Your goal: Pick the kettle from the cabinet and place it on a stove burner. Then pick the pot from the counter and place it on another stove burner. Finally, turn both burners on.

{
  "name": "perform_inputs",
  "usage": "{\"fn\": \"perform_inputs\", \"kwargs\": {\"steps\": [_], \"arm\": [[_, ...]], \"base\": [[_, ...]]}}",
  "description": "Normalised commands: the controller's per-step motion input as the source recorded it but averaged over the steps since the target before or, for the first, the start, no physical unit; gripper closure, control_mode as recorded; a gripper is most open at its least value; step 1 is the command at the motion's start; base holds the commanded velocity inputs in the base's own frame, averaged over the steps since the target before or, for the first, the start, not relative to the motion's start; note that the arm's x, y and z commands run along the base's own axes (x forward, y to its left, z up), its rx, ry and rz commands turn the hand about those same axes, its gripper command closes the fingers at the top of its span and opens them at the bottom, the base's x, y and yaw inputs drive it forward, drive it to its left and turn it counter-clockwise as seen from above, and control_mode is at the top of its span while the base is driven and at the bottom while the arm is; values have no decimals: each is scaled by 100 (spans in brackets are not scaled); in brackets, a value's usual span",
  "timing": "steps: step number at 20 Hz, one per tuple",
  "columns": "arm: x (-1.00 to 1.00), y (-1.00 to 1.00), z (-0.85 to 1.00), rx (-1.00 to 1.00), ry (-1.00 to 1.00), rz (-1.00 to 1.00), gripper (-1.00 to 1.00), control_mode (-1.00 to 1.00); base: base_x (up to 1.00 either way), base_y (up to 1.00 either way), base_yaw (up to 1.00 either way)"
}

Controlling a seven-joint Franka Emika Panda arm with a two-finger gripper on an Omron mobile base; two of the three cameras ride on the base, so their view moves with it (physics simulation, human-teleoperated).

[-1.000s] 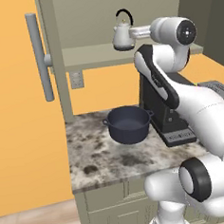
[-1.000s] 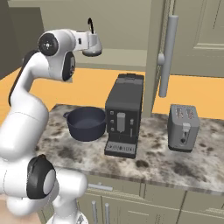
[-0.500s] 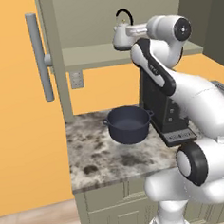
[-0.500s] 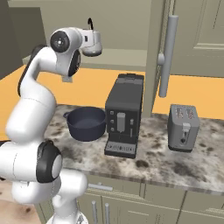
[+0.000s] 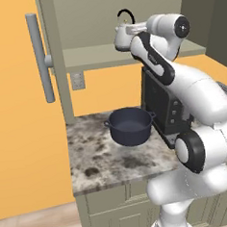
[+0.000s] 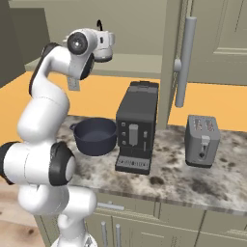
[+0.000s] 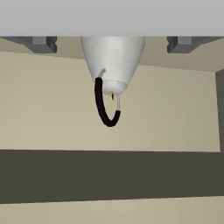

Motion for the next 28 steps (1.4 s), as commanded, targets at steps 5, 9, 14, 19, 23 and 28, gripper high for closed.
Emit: {"fn": "perform_inputs", "kwargs": {"steps": [5, 9, 14, 19, 23, 28], "arm": [[36, -4, 2, 0, 0, 4, -100, -100], [34, -6, 4, 0, 0, 3, -100, -100], [33, -3, 2, 0, 0, 3, -100, -100], [34, 0, 2, 0, 0, 2, -100, -100], [35, 0, 1, 0, 0, 0, -100, -100], [26, 0, 0, 0, 0, 0, -100, -100]], "base": [[0, 0, 0], [0, 0, 0], [0, 0, 0], [0, 0, 0], [0, 0, 0], [0, 0, 0]]}}
